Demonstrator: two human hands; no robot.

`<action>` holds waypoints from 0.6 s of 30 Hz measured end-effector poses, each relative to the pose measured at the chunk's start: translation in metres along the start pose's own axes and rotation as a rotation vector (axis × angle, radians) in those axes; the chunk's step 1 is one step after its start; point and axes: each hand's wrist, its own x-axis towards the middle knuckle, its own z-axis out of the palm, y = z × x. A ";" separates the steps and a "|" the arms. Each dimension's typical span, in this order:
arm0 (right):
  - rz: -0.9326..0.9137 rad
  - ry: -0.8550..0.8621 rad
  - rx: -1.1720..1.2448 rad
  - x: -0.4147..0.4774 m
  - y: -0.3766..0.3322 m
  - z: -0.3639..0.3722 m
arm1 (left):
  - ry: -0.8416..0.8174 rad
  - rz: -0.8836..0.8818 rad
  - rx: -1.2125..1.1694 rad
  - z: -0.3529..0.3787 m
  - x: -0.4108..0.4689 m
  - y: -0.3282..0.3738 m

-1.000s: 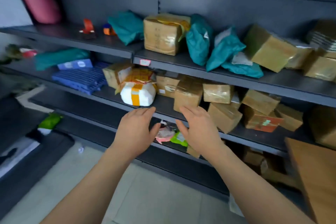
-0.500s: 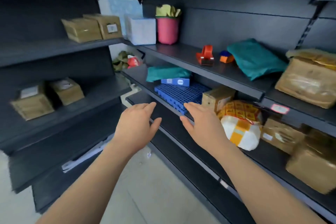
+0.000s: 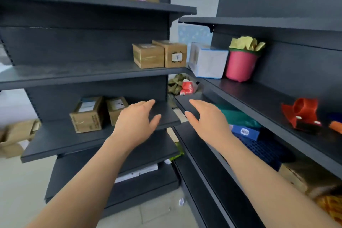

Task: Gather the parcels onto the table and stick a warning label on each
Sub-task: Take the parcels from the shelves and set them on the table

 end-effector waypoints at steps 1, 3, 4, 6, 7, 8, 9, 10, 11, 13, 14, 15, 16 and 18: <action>-0.018 -0.001 0.003 0.018 0.005 0.005 | 0.009 -0.019 0.008 0.003 0.015 -0.005; -0.056 -0.005 0.011 0.055 0.013 0.016 | 0.041 -0.061 0.009 0.010 0.044 -0.015; -0.071 -0.006 0.022 0.074 0.016 0.022 | 0.060 -0.085 0.003 0.013 0.059 -0.020; -0.096 -0.006 0.036 0.109 0.020 0.034 | 0.082 -0.122 0.008 0.017 0.087 -0.032; -0.109 -0.007 0.039 0.127 0.022 0.040 | 0.083 -0.136 0.016 0.019 0.101 -0.039; -0.120 -0.009 0.041 0.143 0.023 0.046 | 0.081 -0.149 0.024 0.020 0.114 -0.045; -0.129 -0.011 0.042 0.159 0.024 0.051 | 0.080 -0.160 0.033 0.021 0.127 -0.051; -0.135 -0.012 0.043 0.175 0.024 0.057 | 0.081 -0.170 0.041 0.022 0.140 -0.058; -0.140 -0.011 0.047 0.191 0.024 0.063 | 0.086 -0.178 0.049 0.023 0.153 -0.065; -0.149 -0.008 0.058 0.223 0.023 0.074 | 0.097 -0.187 0.055 0.025 0.179 -0.080; -0.154 -0.010 0.061 0.238 0.022 0.080 | 0.098 -0.189 0.055 0.027 0.193 -0.088; -0.157 -0.012 0.061 0.253 0.022 0.086 | 0.099 -0.189 0.054 0.029 0.206 -0.096; -0.159 -0.012 0.060 0.268 0.021 0.093 | 0.100 -0.184 0.049 0.032 0.220 -0.105; -0.150 -0.002 0.054 0.296 0.018 0.105 | 0.101 -0.168 0.026 0.037 0.246 -0.123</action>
